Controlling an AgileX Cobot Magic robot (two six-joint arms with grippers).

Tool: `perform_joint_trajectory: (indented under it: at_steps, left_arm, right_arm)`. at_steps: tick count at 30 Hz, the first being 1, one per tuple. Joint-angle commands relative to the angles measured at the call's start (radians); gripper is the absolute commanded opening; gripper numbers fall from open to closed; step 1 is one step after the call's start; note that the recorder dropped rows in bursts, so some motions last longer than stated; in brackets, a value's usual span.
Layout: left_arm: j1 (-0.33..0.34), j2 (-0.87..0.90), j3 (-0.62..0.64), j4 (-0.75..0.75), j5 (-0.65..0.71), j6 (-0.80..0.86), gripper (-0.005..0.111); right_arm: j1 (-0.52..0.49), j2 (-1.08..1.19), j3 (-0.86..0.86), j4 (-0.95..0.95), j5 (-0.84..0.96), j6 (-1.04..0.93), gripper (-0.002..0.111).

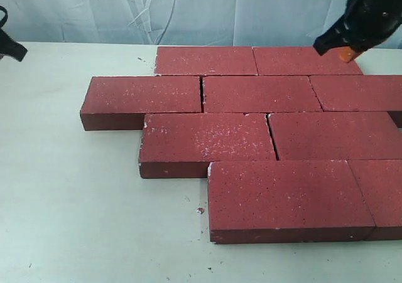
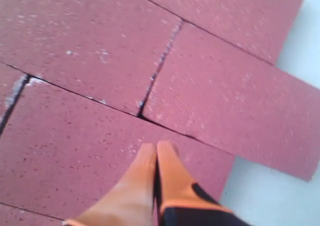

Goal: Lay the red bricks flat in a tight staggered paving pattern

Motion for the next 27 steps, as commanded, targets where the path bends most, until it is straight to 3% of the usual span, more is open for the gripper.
perform_joint_trajectory:
  at_steps: [1, 10, 19, 27]
  left_arm:
    - [-0.004, -0.083, 0.005, 0.111, -0.012, -0.157, 0.0]
    - [-0.072, -0.298, 0.176, 0.094, -0.292, -0.157, 0.0]
    - [-0.152, -0.494, 0.339, 0.088, -0.427, -0.157, 0.0]
    - [-0.165, -0.666, 0.492, 0.039, -0.603, -0.157, 0.0]
  right_arm:
    - [-0.104, -0.06, 0.02, -0.005, 0.038, 0.068, -0.001]
    - [-0.153, -0.32, 0.236, -0.057, -0.25, 0.157, -0.001]
    - [-0.153, -0.577, 0.45, -0.059, -0.419, 0.204, -0.001]
    - [-0.153, -0.786, 0.64, -0.057, -0.588, 0.204, -0.001]
